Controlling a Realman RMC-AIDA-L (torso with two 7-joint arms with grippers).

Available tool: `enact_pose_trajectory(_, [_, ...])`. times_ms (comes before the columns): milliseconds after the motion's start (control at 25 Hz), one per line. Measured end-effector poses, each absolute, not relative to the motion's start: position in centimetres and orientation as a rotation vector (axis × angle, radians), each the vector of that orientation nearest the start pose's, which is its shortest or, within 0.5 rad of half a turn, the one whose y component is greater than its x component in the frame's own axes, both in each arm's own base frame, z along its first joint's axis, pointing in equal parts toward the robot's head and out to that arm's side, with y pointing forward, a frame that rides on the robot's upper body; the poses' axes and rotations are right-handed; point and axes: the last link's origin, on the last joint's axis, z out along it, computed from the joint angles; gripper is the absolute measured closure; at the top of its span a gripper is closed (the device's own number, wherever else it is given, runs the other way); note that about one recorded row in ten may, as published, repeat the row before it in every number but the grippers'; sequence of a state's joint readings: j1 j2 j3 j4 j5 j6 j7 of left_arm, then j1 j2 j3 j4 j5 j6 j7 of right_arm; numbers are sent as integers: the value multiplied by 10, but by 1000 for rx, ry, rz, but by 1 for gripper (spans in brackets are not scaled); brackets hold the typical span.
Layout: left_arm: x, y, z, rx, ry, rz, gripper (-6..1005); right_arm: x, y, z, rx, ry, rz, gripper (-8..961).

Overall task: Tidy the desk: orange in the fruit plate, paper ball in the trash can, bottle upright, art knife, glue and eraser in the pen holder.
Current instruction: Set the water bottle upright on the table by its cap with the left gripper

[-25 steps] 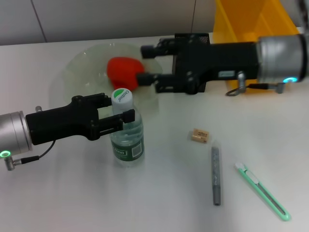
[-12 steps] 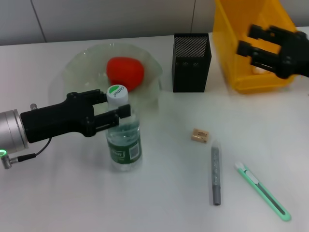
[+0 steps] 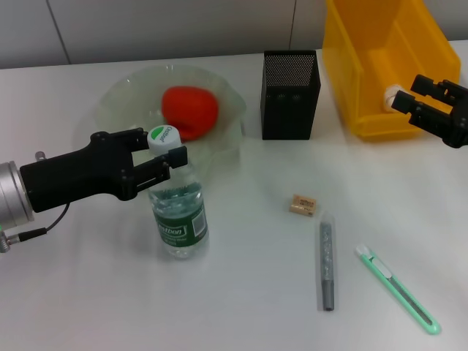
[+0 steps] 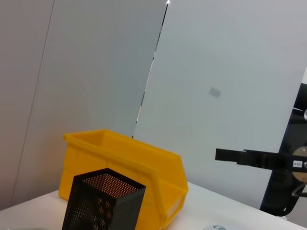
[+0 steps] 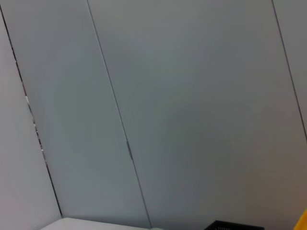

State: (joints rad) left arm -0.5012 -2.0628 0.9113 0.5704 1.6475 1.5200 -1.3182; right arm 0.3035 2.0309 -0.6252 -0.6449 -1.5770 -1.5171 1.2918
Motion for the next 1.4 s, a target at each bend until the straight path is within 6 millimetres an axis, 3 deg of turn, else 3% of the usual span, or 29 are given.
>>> enact_pose_trajectory(920, [-241, 326, -8, -2562, -414, -1047, 549, 315, 307, 61, -2211, 686, 961, 334])
enact_pose_trajectory(1400, [-254, 307, -13, -2553, -358, -1047, 551, 313, 309, 60, -2217, 680, 966, 335])
